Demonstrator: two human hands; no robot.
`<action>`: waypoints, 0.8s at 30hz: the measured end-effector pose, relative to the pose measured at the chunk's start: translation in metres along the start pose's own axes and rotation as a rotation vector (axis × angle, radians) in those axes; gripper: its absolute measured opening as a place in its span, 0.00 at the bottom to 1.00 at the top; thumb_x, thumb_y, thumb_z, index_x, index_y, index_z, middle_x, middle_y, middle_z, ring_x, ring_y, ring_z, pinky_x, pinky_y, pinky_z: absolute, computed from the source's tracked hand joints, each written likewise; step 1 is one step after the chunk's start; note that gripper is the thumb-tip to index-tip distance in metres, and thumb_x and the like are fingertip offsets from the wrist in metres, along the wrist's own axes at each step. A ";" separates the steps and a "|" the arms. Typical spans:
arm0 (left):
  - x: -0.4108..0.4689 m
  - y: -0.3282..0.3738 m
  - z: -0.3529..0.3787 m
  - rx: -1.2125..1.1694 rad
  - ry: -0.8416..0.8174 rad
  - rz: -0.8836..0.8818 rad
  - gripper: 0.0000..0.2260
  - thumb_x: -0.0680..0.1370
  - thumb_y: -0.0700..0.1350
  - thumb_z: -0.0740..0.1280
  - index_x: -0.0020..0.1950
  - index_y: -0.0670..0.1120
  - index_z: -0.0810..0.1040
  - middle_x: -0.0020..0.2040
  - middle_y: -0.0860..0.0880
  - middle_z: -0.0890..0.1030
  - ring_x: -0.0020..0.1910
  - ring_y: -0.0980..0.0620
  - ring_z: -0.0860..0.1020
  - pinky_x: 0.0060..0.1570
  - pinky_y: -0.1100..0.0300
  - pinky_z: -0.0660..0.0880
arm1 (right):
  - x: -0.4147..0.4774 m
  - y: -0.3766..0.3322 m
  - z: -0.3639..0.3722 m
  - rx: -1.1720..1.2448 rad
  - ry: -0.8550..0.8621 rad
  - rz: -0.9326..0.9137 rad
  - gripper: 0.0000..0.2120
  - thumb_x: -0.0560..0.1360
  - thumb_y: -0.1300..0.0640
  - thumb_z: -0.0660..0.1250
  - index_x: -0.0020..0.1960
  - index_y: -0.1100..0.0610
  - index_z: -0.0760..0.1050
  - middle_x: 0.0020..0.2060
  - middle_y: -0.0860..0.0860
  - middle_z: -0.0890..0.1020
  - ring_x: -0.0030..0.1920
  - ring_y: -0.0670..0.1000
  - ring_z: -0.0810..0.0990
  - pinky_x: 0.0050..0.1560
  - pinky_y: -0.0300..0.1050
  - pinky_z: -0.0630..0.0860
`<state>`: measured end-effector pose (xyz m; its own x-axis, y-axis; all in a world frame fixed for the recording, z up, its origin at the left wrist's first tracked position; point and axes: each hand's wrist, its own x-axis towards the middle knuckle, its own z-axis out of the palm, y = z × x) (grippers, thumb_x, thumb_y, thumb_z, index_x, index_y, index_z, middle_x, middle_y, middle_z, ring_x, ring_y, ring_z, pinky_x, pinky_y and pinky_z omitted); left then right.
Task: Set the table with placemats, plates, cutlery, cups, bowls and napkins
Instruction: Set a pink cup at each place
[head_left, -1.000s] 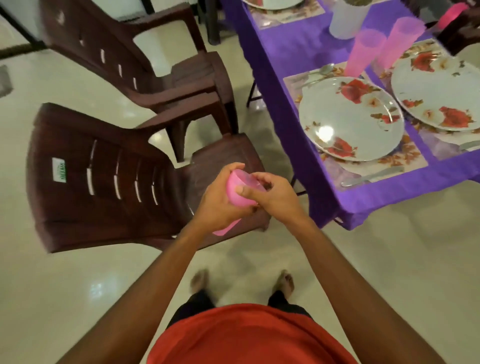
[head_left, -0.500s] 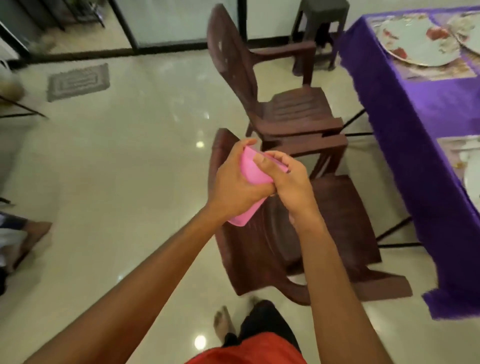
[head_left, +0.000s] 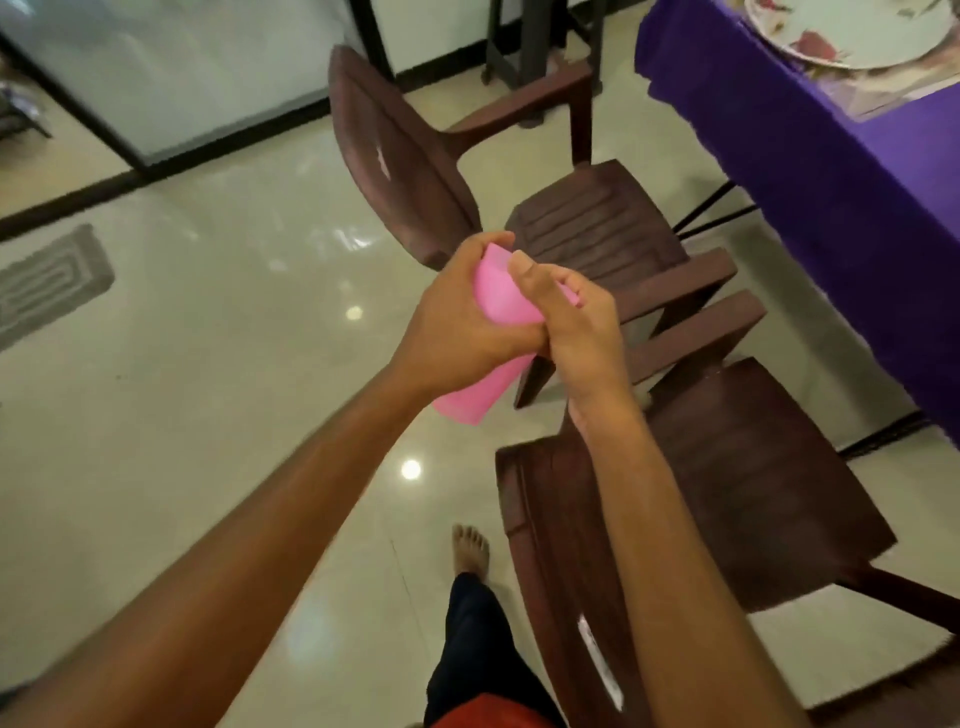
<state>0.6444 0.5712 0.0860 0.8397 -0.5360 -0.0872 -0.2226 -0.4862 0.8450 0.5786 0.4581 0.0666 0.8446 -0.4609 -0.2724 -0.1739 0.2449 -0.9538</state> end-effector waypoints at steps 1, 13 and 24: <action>0.016 0.001 -0.015 0.002 -0.043 0.006 0.37 0.67 0.51 0.80 0.71 0.56 0.65 0.53 0.63 0.73 0.48 0.62 0.78 0.37 0.74 0.74 | 0.011 -0.007 0.012 -0.004 0.021 0.012 0.24 0.70 0.40 0.74 0.57 0.57 0.81 0.51 0.53 0.84 0.50 0.52 0.85 0.45 0.46 0.83; 0.210 -0.059 -0.185 -0.081 -0.200 0.054 0.37 0.68 0.54 0.79 0.72 0.56 0.65 0.57 0.57 0.76 0.52 0.55 0.78 0.44 0.63 0.76 | 0.192 -0.067 0.168 -0.017 0.029 0.048 0.29 0.64 0.36 0.75 0.55 0.56 0.81 0.50 0.53 0.84 0.51 0.51 0.84 0.43 0.41 0.79; 0.428 -0.156 -0.331 -0.104 -0.267 0.021 0.38 0.68 0.50 0.80 0.74 0.57 0.65 0.61 0.55 0.76 0.53 0.53 0.79 0.42 0.64 0.77 | 0.416 -0.079 0.340 0.050 0.180 0.103 0.36 0.59 0.35 0.79 0.58 0.57 0.80 0.54 0.56 0.84 0.54 0.56 0.85 0.48 0.49 0.82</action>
<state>1.2023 0.6463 0.0920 0.6725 -0.7144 -0.1933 -0.1746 -0.4070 0.8966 1.1159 0.5375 0.0720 0.7188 -0.5753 -0.3903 -0.2250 0.3387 -0.9136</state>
